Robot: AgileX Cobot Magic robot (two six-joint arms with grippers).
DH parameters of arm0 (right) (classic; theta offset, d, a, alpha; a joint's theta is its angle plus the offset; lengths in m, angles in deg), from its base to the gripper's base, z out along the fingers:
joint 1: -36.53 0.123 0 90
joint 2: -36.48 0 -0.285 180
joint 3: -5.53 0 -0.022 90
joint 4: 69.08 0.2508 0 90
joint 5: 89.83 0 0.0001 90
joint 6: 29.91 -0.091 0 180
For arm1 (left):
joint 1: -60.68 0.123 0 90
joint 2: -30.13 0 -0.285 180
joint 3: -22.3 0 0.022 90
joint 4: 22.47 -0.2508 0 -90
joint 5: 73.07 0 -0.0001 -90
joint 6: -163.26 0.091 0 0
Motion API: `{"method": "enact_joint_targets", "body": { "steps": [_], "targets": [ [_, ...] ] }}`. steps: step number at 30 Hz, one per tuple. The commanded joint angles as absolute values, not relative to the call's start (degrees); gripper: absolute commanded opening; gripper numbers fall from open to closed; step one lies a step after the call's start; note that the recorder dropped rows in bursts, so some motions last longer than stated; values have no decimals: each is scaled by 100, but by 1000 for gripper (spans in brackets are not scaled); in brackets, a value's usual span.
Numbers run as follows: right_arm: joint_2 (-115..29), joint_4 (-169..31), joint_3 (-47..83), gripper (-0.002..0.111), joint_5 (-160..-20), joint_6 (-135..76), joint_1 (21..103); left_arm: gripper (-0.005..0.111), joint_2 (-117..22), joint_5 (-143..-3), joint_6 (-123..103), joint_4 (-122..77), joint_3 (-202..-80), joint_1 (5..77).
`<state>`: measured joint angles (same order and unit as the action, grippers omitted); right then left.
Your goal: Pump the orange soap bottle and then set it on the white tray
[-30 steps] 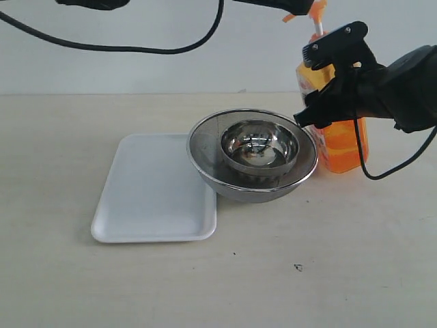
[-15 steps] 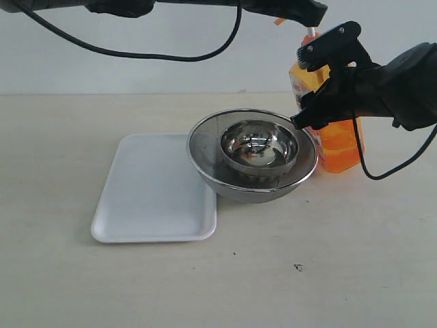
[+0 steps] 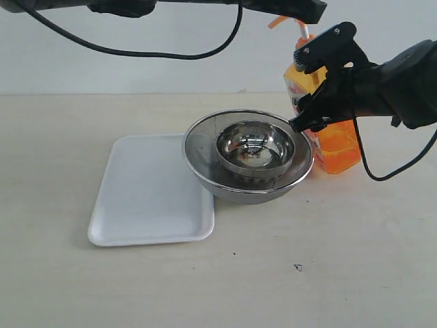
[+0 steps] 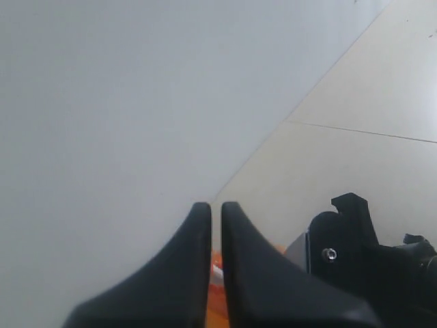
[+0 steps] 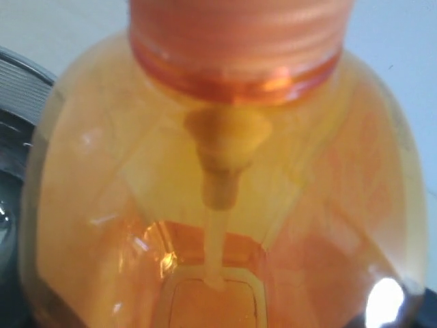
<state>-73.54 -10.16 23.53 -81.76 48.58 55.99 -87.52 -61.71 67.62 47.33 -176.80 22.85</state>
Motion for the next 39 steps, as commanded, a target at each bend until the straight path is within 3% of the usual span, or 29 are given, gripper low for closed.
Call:
{"method": "enact_joint_targets", "body": {
  "steps": [1, 9, 39],
  "targets": [
    [-7324, -1052, 2416, 0, -8358, 5038, 5609, 5, -8745, -6063, 6470, 4550, -17720, 2262],
    [-7312, -1052, 2579, 0, -8187, 5066, 5622, 5, -8879, -6176, 4924, 2867, -17720, 2216],
    [-7312, -1052, 2604, 0, -8275, 5090, 5645, 5, -9039, -5954, 4730, 2867, -18436, 2549]
  ]
}}
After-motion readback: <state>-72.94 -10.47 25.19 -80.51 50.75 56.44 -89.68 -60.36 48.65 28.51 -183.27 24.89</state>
